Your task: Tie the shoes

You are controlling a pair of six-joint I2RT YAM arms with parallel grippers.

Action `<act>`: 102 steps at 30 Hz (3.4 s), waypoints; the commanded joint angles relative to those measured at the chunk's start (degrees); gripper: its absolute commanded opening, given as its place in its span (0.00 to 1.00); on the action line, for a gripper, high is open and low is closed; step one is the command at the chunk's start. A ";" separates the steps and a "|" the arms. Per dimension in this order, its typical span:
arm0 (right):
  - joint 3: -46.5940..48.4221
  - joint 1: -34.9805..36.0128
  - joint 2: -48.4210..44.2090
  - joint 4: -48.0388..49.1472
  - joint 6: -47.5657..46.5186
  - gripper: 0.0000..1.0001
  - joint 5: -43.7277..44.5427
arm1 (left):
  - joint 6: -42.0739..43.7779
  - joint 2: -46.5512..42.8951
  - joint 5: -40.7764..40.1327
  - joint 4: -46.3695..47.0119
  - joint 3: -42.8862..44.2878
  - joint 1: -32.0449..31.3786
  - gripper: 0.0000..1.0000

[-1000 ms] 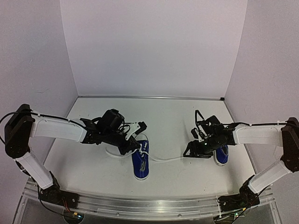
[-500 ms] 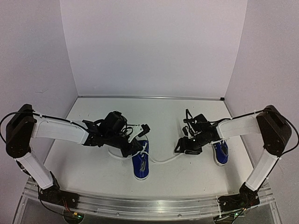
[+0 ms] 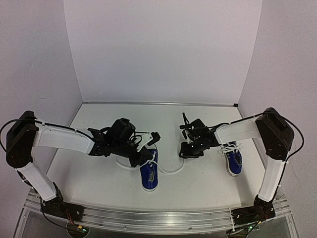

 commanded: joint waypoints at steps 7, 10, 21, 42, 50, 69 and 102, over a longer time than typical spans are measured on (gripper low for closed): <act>0.38 1.06 -1.61 -5.95 -2.30 0.00 3.98 | 4.70 -4.28 1.26 11.62 -6.38 -0.80 0.00; 5.16 0.99 -3.55 -4.33 -4.07 0.00 0.46 | 5.86 -4.99 1.56 17.10 -8.94 -0.92 0.00; 25.11 1.00 5.33 -3.24 -7.12 0.00 -17.44 | 12.47 -0.63 -1.89 23.92 -6.34 -3.15 0.00; 58.97 11.32 23.98 -2.88 -6.48 0.00 -48.51 | 22.33 0.84 -5.15 24.52 -7.73 -6.82 0.00; 58.46 13.85 24.50 -3.34 -4.40 0.00 -53.33 | 22.31 0.66 -5.63 24.44 -8.44 -7.30 0.00; 59.04 16.10 24.51 -3.54 -2.81 0.44 -59.83 | 23.25 1.84 -6.67 22.74 -7.41 -8.30 0.00; 9.53 12.57 -23.90 -7.99 -31.41 0.33 -9.47 | -8.81 11.72 9.71 19.63 2.31 8.24 0.00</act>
